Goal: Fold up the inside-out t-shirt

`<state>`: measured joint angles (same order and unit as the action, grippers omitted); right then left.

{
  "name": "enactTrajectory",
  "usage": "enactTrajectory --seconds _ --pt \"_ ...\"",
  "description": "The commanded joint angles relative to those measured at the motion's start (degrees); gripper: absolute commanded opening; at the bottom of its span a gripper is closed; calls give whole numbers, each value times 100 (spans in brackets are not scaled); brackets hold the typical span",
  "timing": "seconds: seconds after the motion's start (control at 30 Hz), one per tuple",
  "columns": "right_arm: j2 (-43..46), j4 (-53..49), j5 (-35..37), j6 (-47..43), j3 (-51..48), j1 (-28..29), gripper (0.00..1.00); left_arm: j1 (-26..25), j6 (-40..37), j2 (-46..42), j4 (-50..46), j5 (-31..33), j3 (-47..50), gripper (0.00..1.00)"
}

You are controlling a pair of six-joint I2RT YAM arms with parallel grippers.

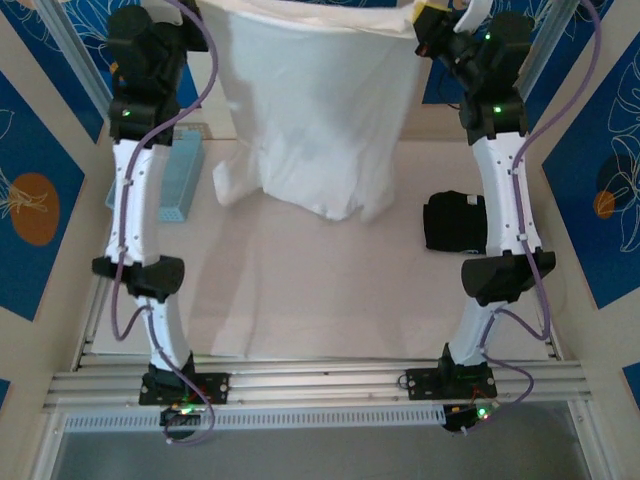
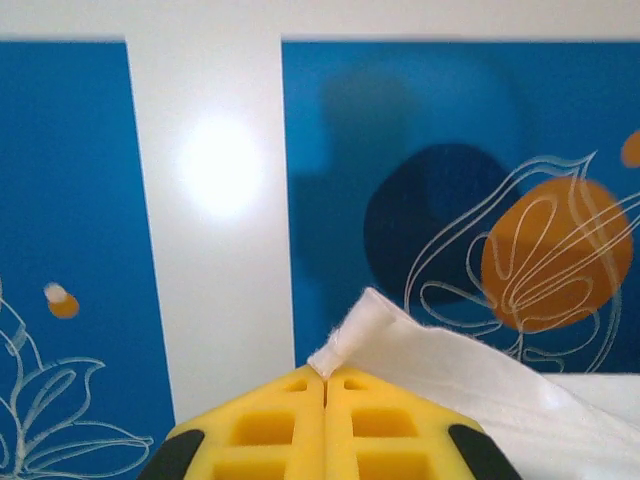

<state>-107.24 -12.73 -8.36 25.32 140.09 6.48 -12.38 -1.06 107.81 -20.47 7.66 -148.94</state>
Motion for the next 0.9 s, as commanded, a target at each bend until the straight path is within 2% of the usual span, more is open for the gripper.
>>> enactTrajectory --seconds 0.0,0.1,0.2,0.3,0.37,0.43,0.5,0.57,0.7,0.73,0.8,0.87 --pt "129 -619 -320 -336 621 162 1 69 -134 -1064 637 -275 758 0" --pt "518 -1182 -439 -523 106 286 1 43 -100 -1991 501 -550 1965 0" --pt "1303 -1695 -377 -748 -1264 435 1 32 93 -3250 414 -818 3859 0" --pt "2514 -1732 5 -785 -3439 544 2 -1 597 -4811 385 -1185 6127 0" --pt "3362 -1559 401 -627 -5129 541 2 -83 1300 -5723 500 -1524 7784 0" --pt "3972 -1426 663 -315 -6470 478 2 -259 1794 -6349 464 -1936 9092 0" --pt "4348 -1250 592 -92 -7602 442 3 -611 2096 -6799 265 -2066 10148 0" --pt "4466 -1120 480 58 -8491 433 3 -1000 2298 -7130 22 -1906 11047 0" --pt "4250 -964 351 166 -9423 402 3 -1658 2928 -7310 -144 -1923 12045 0" --pt "4186 -949 361 171 -9543 383 3 -1802 3073 -7282 -269 -1759 12145 3" --pt "4094 -931 402 123 -9691 315 3 -1937 3073 -7137 -377 -1636 12198 29" --pt "4004 -876 380 81 -9783 229 3 -1973 2902 -6912 -357 -1444 12025 46"
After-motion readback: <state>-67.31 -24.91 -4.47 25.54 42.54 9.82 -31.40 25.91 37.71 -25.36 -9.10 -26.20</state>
